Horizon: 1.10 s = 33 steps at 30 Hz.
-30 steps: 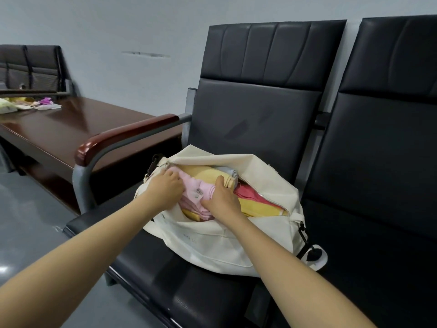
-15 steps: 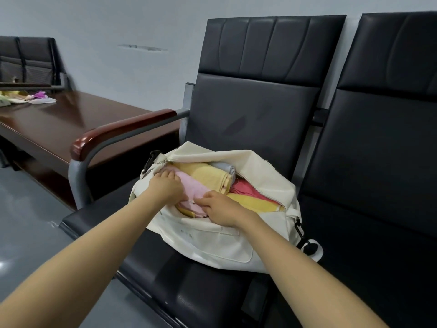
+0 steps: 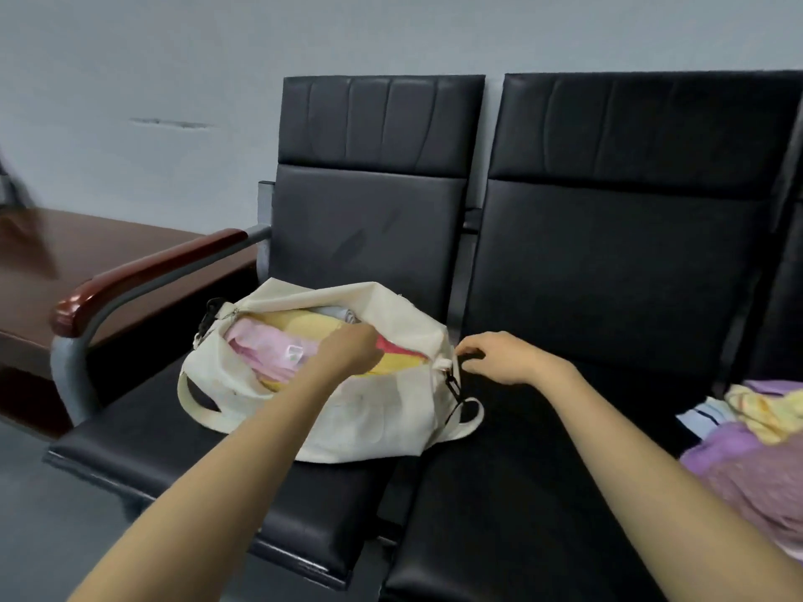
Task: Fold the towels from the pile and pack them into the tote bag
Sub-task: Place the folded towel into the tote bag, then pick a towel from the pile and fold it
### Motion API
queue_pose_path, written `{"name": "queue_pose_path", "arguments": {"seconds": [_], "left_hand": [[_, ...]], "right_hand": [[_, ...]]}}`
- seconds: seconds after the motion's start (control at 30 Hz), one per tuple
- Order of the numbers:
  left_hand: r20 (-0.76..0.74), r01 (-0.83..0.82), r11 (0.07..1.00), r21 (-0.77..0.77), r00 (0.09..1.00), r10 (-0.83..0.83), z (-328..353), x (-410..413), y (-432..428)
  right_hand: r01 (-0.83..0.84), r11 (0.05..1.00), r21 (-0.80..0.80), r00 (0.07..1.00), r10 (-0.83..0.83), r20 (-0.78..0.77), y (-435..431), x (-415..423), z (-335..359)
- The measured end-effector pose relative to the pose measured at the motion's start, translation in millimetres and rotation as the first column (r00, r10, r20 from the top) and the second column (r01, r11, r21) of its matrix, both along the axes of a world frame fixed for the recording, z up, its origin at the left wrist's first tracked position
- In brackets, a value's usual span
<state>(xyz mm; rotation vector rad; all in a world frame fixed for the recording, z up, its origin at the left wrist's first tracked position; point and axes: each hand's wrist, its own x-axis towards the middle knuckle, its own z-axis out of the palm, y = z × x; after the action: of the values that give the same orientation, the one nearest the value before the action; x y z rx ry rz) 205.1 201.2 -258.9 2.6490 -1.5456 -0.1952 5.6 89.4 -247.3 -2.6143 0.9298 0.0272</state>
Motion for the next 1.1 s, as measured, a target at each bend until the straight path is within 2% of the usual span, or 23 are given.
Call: {"name": "queue_pose_path", "arguments": {"seconds": [0.13,0.23,0.37,0.5,0.73,0.83,0.93,1.03,1.1], "left_hand": [[-0.111,0.197,0.975,-0.101,0.972,-0.208,7,-95,-31],[-0.202,0.313,0.936,-0.163,0.918,-0.342,8,-166,-54],[-0.340,0.431,0.875,-0.219,0.807,-0.483,4,-258,-76],[-0.403,0.510,0.825,-0.242,0.720,-0.564,-8,-336,-97],[-0.458,0.578,0.787,-0.216,0.652,-0.605,-49,-416,-140],[-0.495,0.610,0.764,-0.210,0.607,-0.622,-65,-431,-151],[-0.451,0.594,0.772,-0.228,0.638,-0.624,-79,-437,-159],[-0.415,0.521,0.798,-0.303,0.681,-0.603,-90,-436,-165],[-0.465,0.432,0.819,-0.377,0.677,-0.571,-91,-434,-165]], "right_hand": [[0.238,0.970,-0.042,0.969,-0.240,-0.054,-12,-117,12],[0.397,0.915,-0.079,0.917,-0.399,-0.014,-6,-204,15],[0.614,0.787,-0.050,0.788,-0.610,0.080,5,-303,7],[0.734,0.679,0.003,0.674,-0.728,0.125,3,-371,-11],[0.789,0.612,0.053,0.585,-0.775,0.239,-30,-407,-53],[0.775,0.632,0.024,0.616,-0.763,0.196,-42,-403,-70],[0.750,0.662,0.011,0.654,-0.743,0.141,-49,-399,-80],[0.796,0.605,-0.029,0.597,-0.775,0.207,-57,-400,-85],[0.830,0.554,-0.060,0.550,-0.798,0.248,-59,-402,-90]]}}
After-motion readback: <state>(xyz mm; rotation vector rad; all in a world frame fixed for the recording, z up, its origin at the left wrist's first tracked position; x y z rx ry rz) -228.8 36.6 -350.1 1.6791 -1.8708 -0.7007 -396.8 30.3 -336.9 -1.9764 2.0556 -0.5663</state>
